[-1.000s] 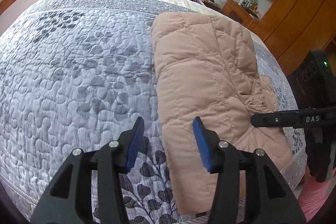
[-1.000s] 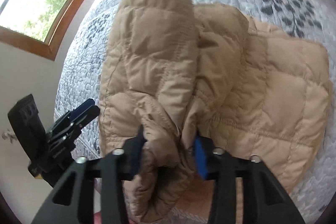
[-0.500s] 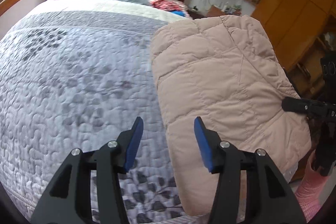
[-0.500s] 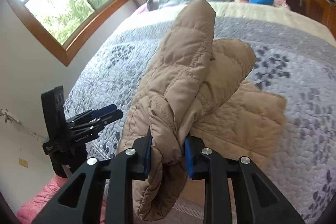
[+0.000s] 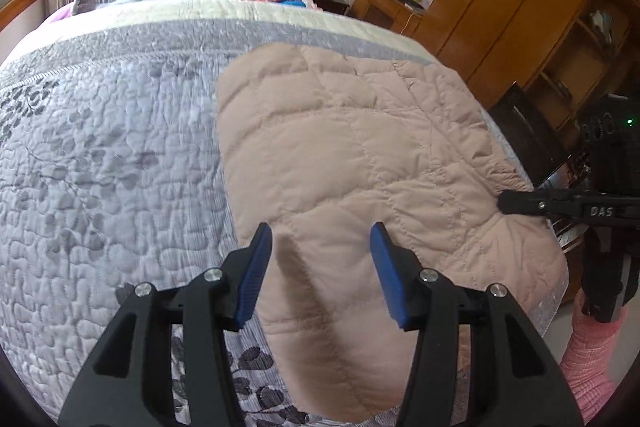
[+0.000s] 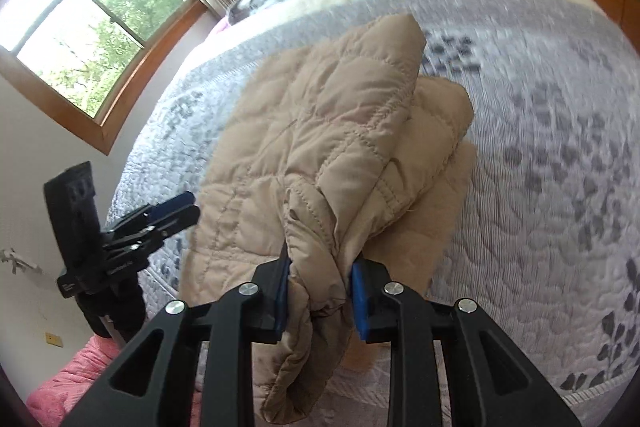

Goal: Fold large clothes

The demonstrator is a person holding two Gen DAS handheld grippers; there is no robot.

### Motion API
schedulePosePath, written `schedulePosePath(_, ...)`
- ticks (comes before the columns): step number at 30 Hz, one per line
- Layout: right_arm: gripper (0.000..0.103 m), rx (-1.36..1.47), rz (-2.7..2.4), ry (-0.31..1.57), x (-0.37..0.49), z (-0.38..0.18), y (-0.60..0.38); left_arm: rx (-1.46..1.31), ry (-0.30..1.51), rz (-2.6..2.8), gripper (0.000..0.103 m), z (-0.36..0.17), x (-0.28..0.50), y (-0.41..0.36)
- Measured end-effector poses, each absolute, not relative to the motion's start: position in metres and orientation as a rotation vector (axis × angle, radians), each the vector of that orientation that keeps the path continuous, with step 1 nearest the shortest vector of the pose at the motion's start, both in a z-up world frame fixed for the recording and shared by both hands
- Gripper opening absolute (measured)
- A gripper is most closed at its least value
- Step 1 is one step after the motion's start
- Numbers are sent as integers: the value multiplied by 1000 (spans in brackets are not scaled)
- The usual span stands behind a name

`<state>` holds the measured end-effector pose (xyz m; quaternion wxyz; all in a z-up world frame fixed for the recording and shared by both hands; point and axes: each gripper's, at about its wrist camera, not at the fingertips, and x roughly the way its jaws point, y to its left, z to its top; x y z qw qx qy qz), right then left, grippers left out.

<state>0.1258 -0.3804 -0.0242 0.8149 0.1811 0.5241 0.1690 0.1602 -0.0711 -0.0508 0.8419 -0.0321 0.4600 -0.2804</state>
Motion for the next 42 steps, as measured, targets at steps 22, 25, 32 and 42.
schedulePosePath(22,44,264,232,1027,84,-41,-388,-79,994,-572,48,-53,140,-55)
schedulePosePath(25,43,200,277,1003,67,-19,-372,-85,969,-603,47,-40,121,-57)
schedulePosePath(32,28,137,336,1059,54,-32,-339,-43,982,-667,26,-49,93,-77)
schedulePosePath(42,27,206,332,1127,55,-88,-347,19,1034,-656,17,-84,99,-79)
